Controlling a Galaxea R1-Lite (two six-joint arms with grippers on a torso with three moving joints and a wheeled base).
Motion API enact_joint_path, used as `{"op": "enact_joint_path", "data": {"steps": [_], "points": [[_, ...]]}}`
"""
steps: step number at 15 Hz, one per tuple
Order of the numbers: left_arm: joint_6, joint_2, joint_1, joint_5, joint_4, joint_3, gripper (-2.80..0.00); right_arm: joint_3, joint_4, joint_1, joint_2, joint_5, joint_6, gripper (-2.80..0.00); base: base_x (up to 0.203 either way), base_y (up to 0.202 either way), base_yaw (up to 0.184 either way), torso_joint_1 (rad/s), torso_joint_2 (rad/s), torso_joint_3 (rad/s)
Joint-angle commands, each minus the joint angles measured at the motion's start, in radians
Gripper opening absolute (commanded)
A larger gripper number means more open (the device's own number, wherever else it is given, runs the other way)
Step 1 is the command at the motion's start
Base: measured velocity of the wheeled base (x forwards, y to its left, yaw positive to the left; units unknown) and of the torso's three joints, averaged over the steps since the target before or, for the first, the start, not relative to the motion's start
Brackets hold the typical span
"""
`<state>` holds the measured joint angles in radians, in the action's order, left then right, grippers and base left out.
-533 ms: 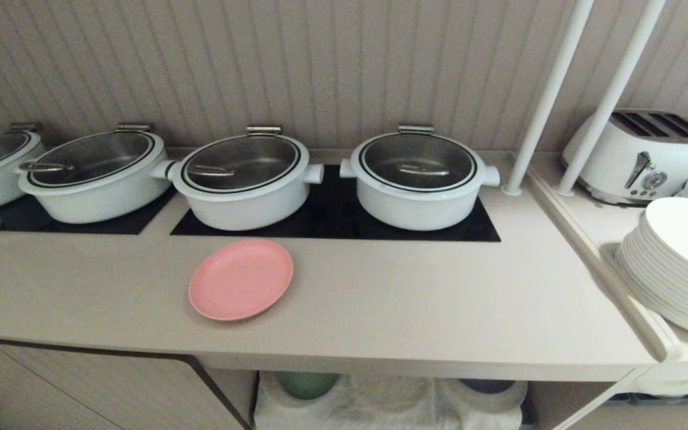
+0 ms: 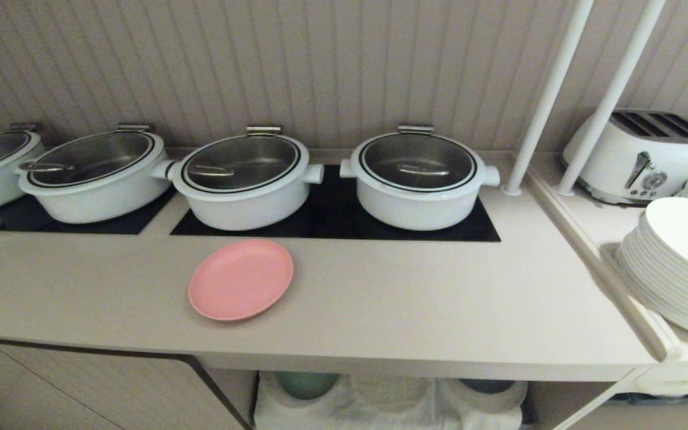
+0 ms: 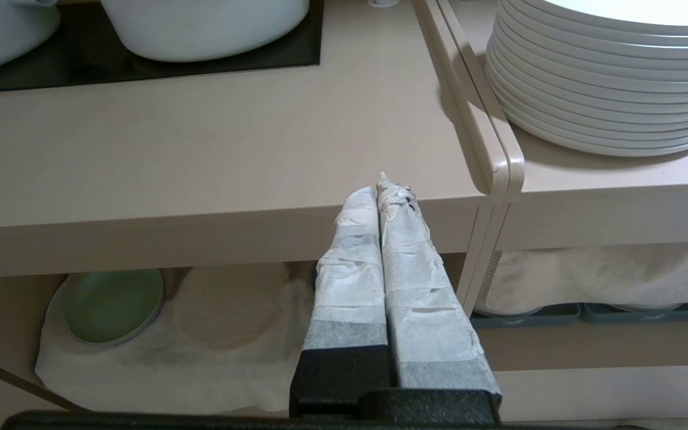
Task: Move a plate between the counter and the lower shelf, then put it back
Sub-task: Pick up the plate
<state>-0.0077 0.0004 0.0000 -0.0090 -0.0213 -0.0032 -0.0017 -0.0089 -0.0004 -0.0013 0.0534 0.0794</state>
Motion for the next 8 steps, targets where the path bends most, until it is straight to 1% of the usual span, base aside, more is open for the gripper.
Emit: {"op": "enact_joint_path", "data": {"steps": [1, 8], "points": [[0.000, 0.000, 0.000, 0.000, 0.000, 0.000, -2.80, 0.000, 0.000, 0.000, 0.001, 0.002, 0.000, -2.80, 0.000, 0.000, 0.000, 0.000, 0.00, 0.000], [0.002, 0.000, 0.000, 0.000, 0.000, 0.000, -2.80, 0.000, 0.000, 0.000, 0.001, 0.000, 0.000, -2.80, 0.000, 0.000, 0.000, 0.000, 0.00, 0.000]]}}
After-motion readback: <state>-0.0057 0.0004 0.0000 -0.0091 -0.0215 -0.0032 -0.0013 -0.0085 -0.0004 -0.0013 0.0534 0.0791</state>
